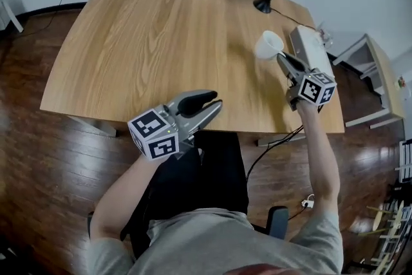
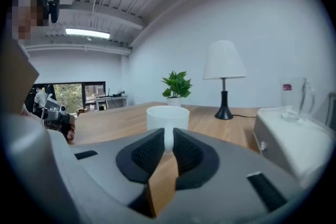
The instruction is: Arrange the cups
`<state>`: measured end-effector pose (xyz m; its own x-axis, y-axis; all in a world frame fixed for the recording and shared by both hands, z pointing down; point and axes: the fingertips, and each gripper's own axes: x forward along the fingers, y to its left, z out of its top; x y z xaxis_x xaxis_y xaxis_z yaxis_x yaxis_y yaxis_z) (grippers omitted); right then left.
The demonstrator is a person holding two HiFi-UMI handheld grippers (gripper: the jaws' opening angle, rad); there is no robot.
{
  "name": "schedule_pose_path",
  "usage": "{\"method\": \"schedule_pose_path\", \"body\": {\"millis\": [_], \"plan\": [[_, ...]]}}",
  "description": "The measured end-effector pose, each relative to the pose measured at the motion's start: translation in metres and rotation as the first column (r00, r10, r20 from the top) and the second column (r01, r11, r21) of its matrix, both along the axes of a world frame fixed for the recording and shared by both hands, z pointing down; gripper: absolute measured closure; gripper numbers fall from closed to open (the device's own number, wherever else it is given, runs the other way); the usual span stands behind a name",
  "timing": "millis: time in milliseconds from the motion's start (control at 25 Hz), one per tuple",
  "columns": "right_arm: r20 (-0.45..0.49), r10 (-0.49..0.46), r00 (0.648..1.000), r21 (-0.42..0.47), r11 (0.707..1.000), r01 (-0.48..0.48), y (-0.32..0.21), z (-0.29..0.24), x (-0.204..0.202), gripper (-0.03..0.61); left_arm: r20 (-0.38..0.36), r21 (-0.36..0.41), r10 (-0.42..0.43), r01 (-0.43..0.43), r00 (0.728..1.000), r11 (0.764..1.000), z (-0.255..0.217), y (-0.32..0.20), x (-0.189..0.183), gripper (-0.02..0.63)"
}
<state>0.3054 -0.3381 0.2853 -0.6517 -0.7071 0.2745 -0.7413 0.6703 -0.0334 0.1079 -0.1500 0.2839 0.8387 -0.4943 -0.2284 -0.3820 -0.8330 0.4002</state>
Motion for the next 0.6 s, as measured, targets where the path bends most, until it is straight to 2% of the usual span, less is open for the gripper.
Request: {"method": "schedule_pose_path", "body": {"millis": [120,240,440,600], "plan": [[0.012,0.091,0.996,0.039,0.995,-0.092,-0.003,-0.018,0.048,0.509,0.018,-0.001,-0.006,0.006,1.000,1.000,0.001,0.000,-0.009,0.525],[0.009,0.204,0.979,0.072,0.976,-0.205,-0.011,-0.032,0.114,0.509,0.025,-0.002,-0.019,0.019,0.999,1.000,0.004,-0.001,-0.006,0.525],[-0.057,0.400,0.915,0.092,0.914,-0.394,-0.024,-0.040,0.216,0.509,0.041,0.007,-0.026,0.025,0.999,1.000,0.006,-0.003,0.002,0.525],[-0.109,0.480,0.870,0.079,0.877,-0.474,-0.032,-0.030,0.258,0.509,0.049,0.012,-0.021,0.020,0.999,1.000,0.007,-0.003,0.003,0.525]]}}
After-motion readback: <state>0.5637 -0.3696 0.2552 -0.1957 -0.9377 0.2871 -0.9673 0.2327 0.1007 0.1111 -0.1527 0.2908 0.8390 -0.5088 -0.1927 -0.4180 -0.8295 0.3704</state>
